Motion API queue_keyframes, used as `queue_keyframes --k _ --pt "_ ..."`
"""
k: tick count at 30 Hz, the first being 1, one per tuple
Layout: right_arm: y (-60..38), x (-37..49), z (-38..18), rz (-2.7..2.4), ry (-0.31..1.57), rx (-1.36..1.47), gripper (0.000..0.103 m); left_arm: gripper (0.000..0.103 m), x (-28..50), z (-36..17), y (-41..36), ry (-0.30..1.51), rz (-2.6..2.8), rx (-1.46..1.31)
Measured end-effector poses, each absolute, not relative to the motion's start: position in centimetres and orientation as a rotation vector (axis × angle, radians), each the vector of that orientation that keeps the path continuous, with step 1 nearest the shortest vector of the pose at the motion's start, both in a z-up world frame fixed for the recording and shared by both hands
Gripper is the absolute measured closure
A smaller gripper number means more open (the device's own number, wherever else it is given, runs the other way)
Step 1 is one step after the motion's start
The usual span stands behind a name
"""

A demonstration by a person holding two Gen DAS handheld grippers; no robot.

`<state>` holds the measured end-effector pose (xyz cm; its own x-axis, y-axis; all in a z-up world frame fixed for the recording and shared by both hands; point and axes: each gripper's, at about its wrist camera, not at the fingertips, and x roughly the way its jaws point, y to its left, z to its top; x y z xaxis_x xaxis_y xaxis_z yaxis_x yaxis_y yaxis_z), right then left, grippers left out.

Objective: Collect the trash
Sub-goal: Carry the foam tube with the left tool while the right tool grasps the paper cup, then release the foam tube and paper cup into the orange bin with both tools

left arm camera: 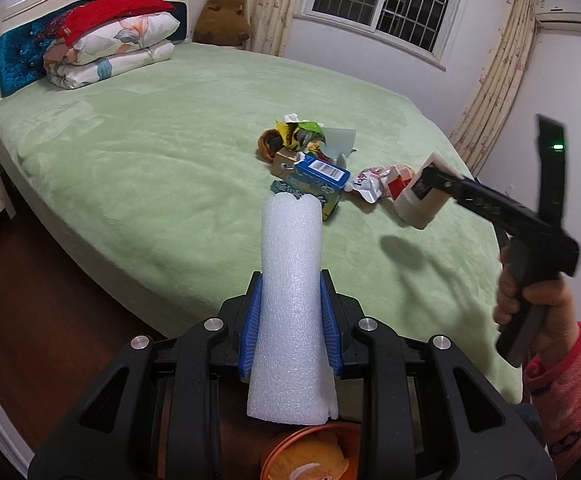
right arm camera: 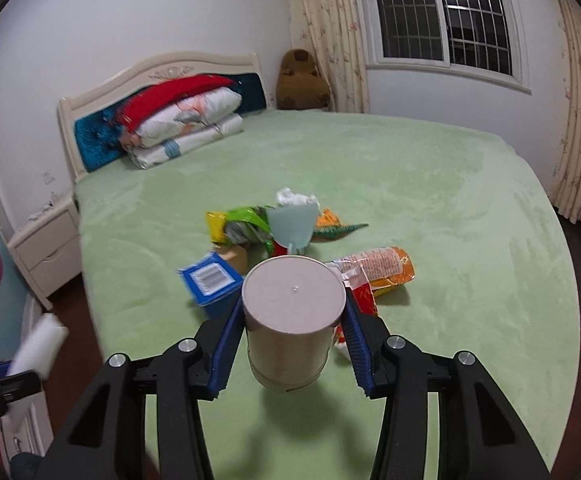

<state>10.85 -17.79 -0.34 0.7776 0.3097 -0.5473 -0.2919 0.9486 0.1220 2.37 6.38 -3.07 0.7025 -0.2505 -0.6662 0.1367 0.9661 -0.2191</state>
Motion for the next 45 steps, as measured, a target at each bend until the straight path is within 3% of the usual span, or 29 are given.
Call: queue_keyframes --k 7,13,23,28,31,32,33,35,45 --pt "-17.8 3.6 1.9 0.434 0.561 -0.009 0.056 0.076 0.5 -2.9 5.1 0.784 -0.290 -0.121" --pt "-17.1 -3.0 -0.8 0.529 0.639 -0.054 0.055 0.076 -2.7 -5.7 3.7 0.886 -0.401 -0.081" --pt "-15.8 -7.1 -17.4 0.490 1.146 -0.006 0.055 0.076 -6.0 -22.9 0.6 1.375 -0.413 -0.116" --pt "-15.5 -6.7 -22.7 0.449 1.319 -0.008 0.055 0.076 -6.4 -27.9 -1.1 1.481 -0.384 -0.032" --pt "-15.3 -6.6 -23.4 0.442 1.357 -0.023 0.054 0.072 -6.7 -29.4 -1.6 1.529 -0.383 -0.005" --pt "-15.3 -6.5 -23.2 0.440 1.346 -0.024 0.050 0.064 -6.7 -29.6 -1.7 1.531 -0.363 0.009" --pt "-15.4 -6.5 -22.6 0.425 1.318 -0.030 0.037 0.049 -6.7 -29.5 -1.7 1.527 -0.357 0.016" --pt "-15.5 -6.1 -21.9 0.413 1.276 -0.041 0.033 0.035 -6.6 -28.9 -1.5 1.484 -0.335 0.023" --pt "-16.5 -5.7 -20.5 0.362 1.203 0.003 0.032 0.034 -6.3 -27.5 -0.7 1.430 -0.279 0.005"
